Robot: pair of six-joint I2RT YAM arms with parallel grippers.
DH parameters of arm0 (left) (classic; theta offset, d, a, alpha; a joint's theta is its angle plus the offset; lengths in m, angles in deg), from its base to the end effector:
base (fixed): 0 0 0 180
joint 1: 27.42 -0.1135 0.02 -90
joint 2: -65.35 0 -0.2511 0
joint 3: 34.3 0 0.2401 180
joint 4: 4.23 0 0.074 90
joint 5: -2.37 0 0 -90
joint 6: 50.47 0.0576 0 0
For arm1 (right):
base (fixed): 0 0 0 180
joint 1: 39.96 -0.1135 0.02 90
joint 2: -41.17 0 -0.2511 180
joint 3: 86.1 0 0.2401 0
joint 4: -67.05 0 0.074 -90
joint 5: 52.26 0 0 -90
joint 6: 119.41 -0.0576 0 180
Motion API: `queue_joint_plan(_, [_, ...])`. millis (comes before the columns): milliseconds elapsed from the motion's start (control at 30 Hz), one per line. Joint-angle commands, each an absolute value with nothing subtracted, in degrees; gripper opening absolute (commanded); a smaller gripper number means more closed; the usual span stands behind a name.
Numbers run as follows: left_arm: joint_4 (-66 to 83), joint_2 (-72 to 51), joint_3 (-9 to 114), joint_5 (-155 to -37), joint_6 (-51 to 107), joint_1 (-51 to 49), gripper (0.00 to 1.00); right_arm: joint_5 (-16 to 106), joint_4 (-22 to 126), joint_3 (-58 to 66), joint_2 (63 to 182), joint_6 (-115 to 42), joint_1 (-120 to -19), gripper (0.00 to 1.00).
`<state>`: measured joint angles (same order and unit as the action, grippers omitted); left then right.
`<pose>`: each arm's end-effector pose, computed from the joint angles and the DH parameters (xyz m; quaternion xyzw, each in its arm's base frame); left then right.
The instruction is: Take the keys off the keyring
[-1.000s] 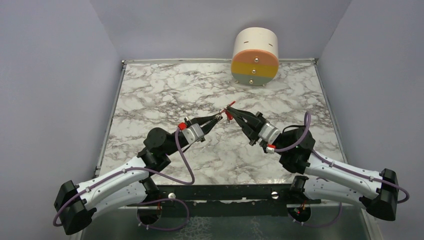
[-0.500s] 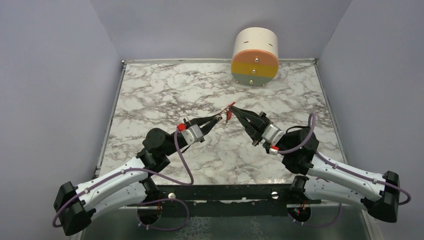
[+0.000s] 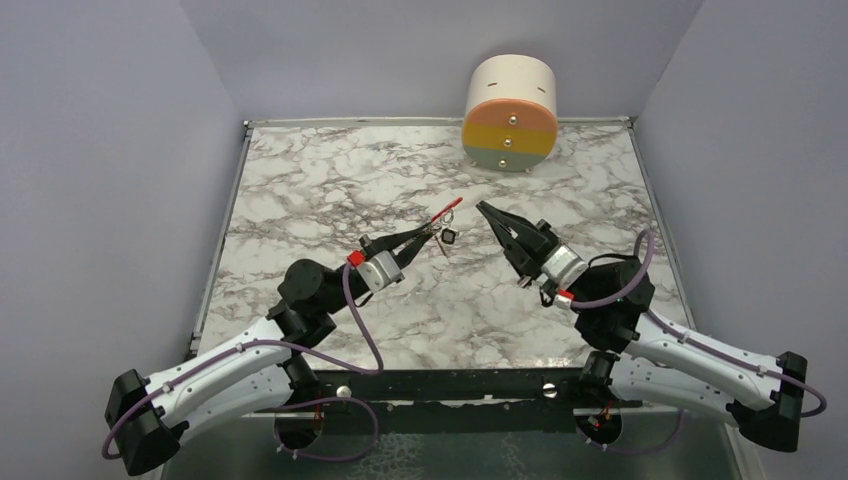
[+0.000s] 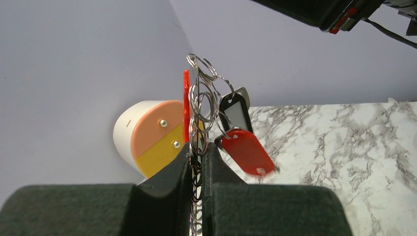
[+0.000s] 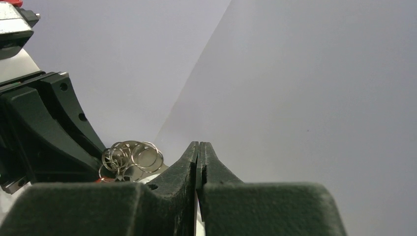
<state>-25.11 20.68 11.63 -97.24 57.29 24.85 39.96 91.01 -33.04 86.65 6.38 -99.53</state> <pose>0.1164 -0.1661 0.3446 0.3761 0.4157 -0.2899 0.7757 0.0964 0.1685 0.3930 -0.3724 0.3162 0.1890 0.8518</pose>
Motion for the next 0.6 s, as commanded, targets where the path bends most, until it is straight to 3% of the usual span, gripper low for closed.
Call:
queue_joint_plan(0, [-27.17, 21.78, 12.94, -95.81, 60.0, 25.11, 0.0, 40.85, 85.18, -29.87, 88.14, 2.14, -99.46, 0.02])
queue_joint_plan(100, [-27.24, 21.64, 13.45, -96.1, 60.65, 25.11, 0.0, 44.56, 81.1, -28.52, 90.15, -1.21, -99.44, 0.03])
queue_joint_plan(167, [-27.42, 21.58, 13.71, -96.32, 61.27, 25.08, 0.0, 46.79, 80.54, -29.15, 91.66, -2.81, -99.48, 0.15])
queue_joint_plan(267, [-28.1, 21.64, 13.92, -96.23, 62.91, 25.13, 0.0, 48.65, 83.94, -33.18, 91.7, -5.18, -99.51, 0.23])
queue_joint_plan(567, [-29.97, 21.77, 13.93, -95.34, 65.98, 25.13, 0.0, 51.71, 93.79, -43.78, 86.77, -9.88, -99.49, 0.25])
